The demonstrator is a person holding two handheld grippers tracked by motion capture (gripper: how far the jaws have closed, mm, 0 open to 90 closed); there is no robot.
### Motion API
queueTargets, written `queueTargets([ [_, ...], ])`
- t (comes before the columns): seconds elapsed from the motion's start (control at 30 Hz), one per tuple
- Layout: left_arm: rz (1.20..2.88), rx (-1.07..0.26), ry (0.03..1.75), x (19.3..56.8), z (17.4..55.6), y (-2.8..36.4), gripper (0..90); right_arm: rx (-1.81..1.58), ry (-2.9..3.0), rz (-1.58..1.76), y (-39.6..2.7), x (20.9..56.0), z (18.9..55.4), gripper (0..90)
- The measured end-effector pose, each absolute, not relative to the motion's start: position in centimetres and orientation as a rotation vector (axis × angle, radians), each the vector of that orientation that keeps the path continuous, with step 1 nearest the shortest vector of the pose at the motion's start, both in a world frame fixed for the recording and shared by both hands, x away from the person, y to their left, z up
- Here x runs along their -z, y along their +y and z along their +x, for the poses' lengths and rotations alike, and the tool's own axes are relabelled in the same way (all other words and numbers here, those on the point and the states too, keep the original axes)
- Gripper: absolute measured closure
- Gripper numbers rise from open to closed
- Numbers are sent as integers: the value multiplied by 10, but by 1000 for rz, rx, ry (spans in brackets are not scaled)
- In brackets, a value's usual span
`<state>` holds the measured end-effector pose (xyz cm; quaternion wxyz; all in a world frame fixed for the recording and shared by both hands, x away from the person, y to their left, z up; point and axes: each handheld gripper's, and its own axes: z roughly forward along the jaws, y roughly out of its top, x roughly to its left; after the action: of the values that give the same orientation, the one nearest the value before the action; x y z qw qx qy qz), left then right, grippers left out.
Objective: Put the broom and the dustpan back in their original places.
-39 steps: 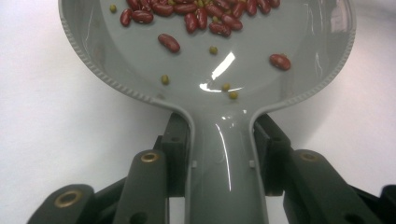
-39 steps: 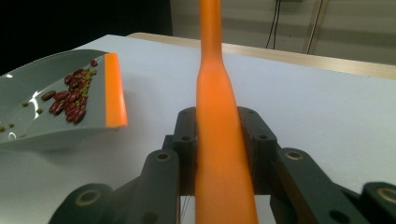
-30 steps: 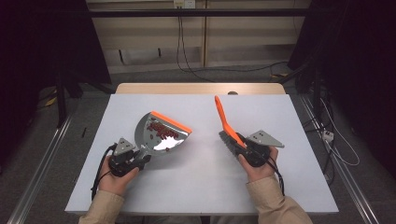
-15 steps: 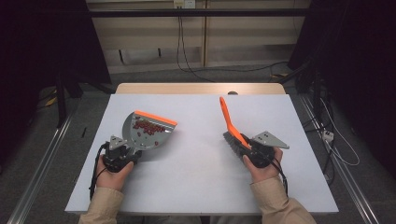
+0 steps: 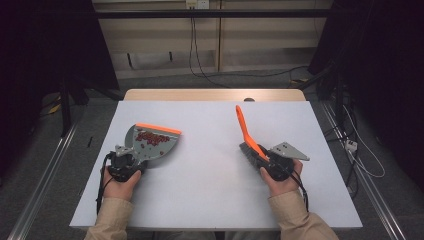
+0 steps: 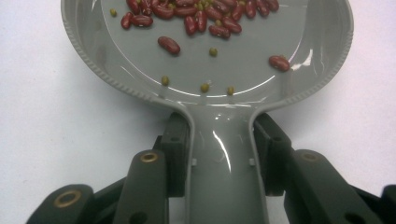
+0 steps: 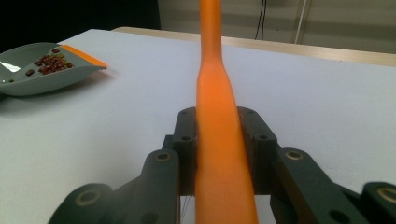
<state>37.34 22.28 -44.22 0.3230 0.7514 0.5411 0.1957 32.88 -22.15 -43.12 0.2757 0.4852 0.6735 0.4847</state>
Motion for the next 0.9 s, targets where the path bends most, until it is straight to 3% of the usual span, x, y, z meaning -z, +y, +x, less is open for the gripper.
queueTargets([
  [0.9,1955,-457,1353,439,354,216,533,-1251,1760,1397,-244,445,330,699],
])
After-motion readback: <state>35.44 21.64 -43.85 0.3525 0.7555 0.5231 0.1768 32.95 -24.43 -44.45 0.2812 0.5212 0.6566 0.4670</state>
